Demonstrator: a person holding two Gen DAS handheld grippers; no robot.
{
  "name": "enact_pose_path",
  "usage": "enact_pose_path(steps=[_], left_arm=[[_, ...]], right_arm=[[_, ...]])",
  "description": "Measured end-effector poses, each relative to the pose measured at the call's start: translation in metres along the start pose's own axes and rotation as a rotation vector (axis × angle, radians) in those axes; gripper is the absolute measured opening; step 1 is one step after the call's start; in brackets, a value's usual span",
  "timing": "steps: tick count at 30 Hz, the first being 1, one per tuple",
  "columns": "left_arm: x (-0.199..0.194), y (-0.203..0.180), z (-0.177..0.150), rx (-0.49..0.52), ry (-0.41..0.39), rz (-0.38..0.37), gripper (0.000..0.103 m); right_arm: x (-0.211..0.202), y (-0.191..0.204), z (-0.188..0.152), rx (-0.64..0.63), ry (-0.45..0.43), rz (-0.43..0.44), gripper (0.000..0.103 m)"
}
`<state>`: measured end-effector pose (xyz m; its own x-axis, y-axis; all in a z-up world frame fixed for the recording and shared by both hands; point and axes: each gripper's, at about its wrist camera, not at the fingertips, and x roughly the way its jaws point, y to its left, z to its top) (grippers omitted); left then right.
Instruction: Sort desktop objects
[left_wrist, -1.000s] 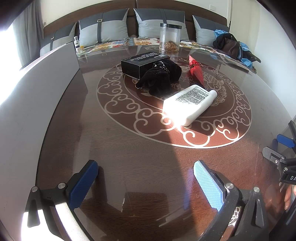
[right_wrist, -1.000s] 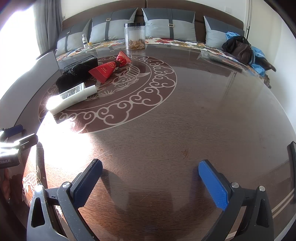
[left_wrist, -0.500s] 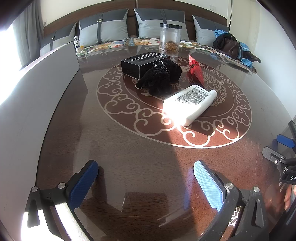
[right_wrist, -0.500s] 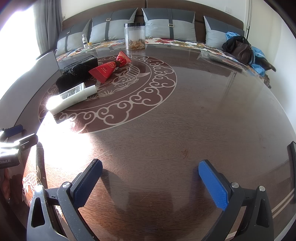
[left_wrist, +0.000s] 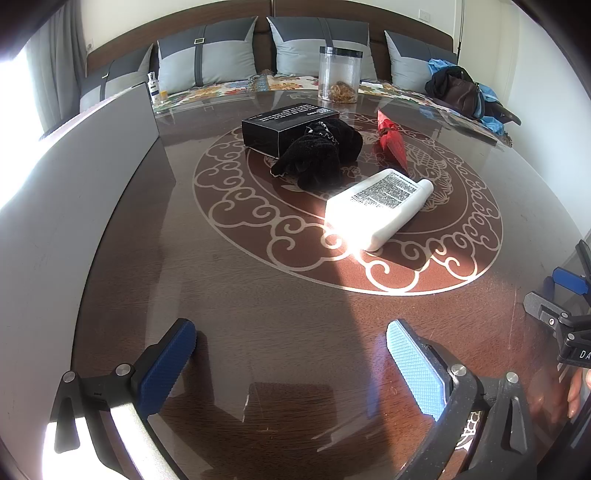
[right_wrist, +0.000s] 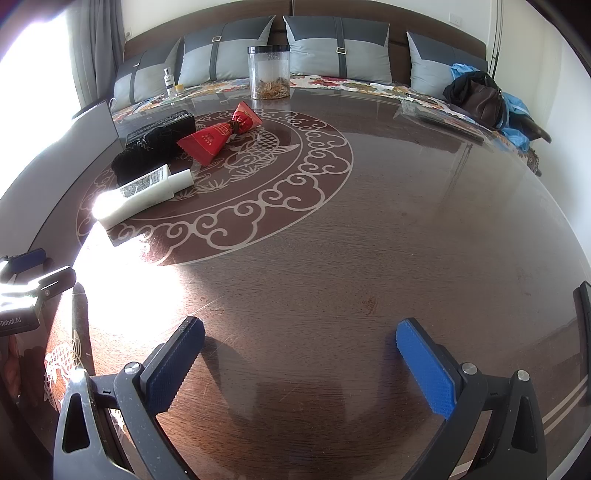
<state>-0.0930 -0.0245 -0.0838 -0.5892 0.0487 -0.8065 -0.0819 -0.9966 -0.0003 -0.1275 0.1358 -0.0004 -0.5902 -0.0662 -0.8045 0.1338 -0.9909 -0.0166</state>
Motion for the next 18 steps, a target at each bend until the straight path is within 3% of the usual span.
enact_pose_path(steps=[18], left_arm=[[-0.0010,-0.0006,-0.0007,0.001,0.000,0.003,0.103]], right_arm=[[0.0004,0.0001,0.0001,0.000,0.000,0.000,0.103]])
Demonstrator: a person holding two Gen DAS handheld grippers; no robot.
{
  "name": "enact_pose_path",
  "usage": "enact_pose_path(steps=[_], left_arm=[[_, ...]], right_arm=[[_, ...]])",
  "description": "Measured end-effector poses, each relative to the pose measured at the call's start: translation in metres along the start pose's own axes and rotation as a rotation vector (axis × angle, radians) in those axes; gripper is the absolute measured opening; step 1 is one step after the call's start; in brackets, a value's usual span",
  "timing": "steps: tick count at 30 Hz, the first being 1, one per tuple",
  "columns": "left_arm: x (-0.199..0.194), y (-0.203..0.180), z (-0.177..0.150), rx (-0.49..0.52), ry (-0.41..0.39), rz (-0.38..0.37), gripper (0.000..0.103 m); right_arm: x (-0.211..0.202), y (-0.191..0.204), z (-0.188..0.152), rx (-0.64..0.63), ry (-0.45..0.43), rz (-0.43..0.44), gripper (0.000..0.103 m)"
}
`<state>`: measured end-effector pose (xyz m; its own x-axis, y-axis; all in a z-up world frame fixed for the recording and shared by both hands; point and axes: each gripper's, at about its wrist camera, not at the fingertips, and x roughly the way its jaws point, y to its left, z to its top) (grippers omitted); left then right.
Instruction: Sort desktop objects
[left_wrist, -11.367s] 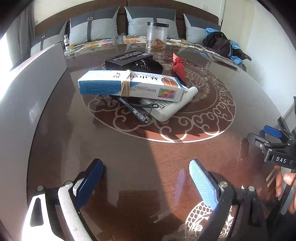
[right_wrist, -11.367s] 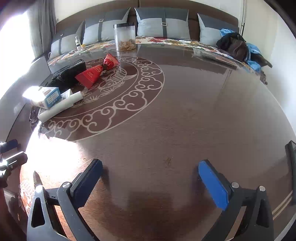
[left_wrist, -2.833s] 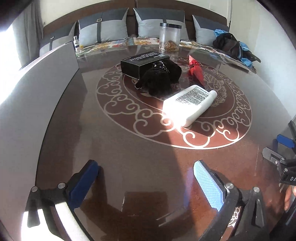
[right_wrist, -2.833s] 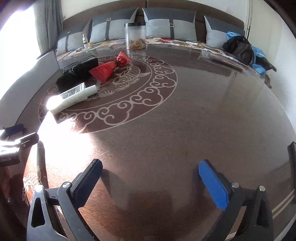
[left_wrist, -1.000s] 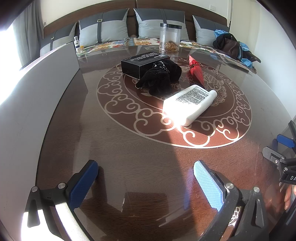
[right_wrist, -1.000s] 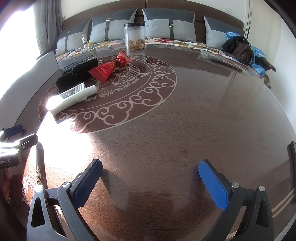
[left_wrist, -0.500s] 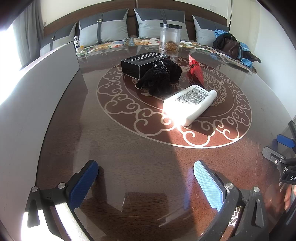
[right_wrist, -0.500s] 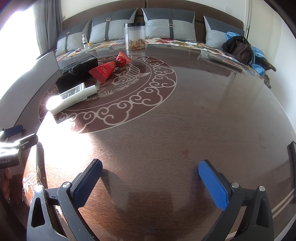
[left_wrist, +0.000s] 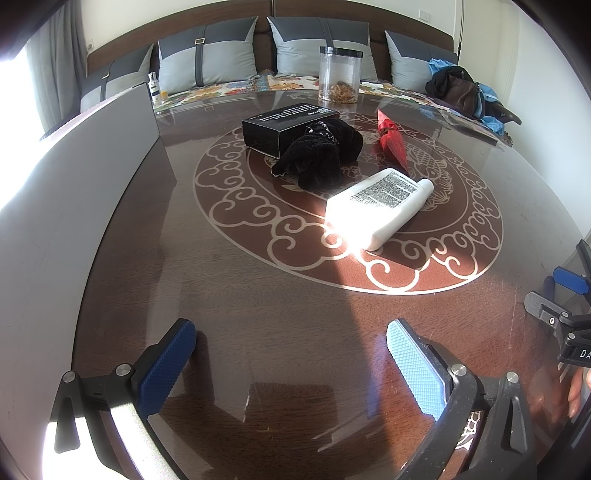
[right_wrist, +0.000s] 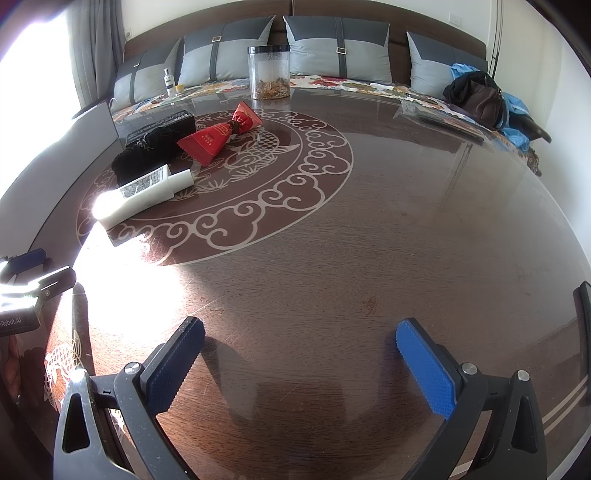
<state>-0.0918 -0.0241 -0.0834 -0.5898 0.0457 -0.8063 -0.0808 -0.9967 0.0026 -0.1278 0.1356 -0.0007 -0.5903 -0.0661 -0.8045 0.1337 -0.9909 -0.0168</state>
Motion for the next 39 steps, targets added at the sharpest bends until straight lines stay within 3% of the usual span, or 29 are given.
enact_pose_path(steps=[5,9,15,39], left_arm=[[-0.001,0.000,0.001,0.014,0.008,-0.011,0.103],[0.000,0.009,0.004,0.082,0.032,-0.055,0.103],[0.000,0.028,0.002,0.061,0.028,-0.043,0.103],[-0.002,0.030,-0.002,0.051,0.003,-0.034,0.103]], right_arm=[[0.000,0.000,0.000,0.000,0.000,0.000,0.103],[0.000,0.000,0.000,0.000,0.000,0.000,0.103],[0.000,0.000,0.000,0.000,0.000,0.000,0.103],[-0.003,-0.003,-0.001,0.013,-0.002,-0.010,0.103]])
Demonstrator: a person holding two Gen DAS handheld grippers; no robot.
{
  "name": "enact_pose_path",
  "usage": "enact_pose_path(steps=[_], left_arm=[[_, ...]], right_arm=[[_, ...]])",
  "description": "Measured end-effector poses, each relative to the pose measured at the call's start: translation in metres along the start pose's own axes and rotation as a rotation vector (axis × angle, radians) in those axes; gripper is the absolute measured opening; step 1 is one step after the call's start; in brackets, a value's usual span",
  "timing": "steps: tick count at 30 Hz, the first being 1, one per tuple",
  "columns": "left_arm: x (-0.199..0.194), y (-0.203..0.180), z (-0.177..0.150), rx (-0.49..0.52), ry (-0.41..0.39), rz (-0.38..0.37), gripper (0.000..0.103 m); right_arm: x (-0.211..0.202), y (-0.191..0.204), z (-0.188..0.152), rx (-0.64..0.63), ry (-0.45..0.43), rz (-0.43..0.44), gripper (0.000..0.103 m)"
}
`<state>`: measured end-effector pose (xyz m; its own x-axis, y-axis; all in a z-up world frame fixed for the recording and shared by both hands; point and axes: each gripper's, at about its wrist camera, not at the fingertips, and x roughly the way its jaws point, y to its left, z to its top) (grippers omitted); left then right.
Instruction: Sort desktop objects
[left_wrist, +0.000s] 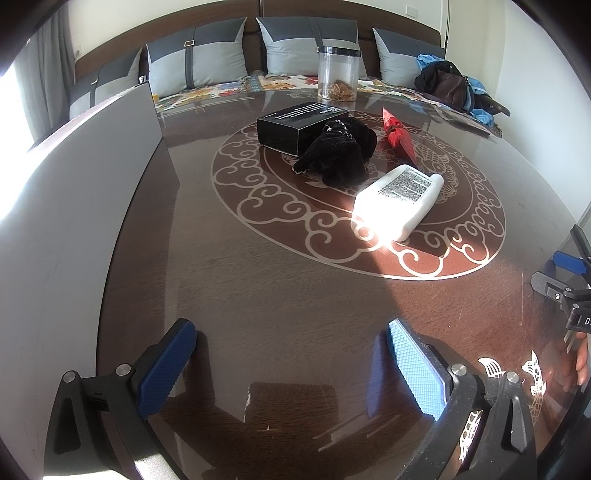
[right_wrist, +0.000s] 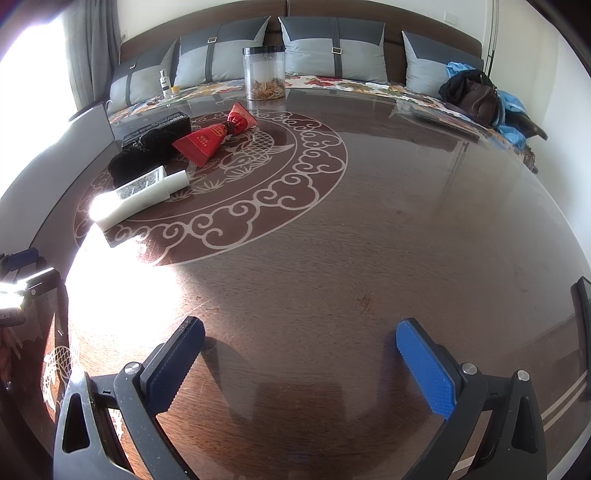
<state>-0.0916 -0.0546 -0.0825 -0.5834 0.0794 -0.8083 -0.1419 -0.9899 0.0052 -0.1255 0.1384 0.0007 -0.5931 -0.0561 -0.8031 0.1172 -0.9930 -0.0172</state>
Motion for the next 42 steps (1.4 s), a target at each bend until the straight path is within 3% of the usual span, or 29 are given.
enact_pose_path(steps=[16,21,27,31,38,42], left_arm=[[-0.001,0.000,-0.001,-0.002,-0.002,0.000,0.103],[-0.001,0.000,-0.001,-0.002,-0.002,0.000,0.103],[-0.001,0.000,-0.001,-0.002,-0.002,0.000,0.103],[-0.001,0.000,-0.001,-0.003,-0.002,0.000,0.103],[-0.001,0.000,-0.001,-0.003,-0.002,0.000,0.103],[-0.001,0.000,-0.001,-0.003,-0.002,0.000,0.103]], right_arm=[[0.000,-0.001,0.000,-0.001,0.005,0.004,0.103],[0.007,-0.001,0.015,0.030,0.101,0.010,0.103],[0.018,0.024,0.058,0.304,0.151,0.233,0.103],[0.041,0.072,0.090,0.345,0.204,0.298,0.103],[0.076,0.137,0.131,0.223,0.218,0.130,0.103],[0.079,0.156,0.127,0.070,0.187,0.060,0.100]])
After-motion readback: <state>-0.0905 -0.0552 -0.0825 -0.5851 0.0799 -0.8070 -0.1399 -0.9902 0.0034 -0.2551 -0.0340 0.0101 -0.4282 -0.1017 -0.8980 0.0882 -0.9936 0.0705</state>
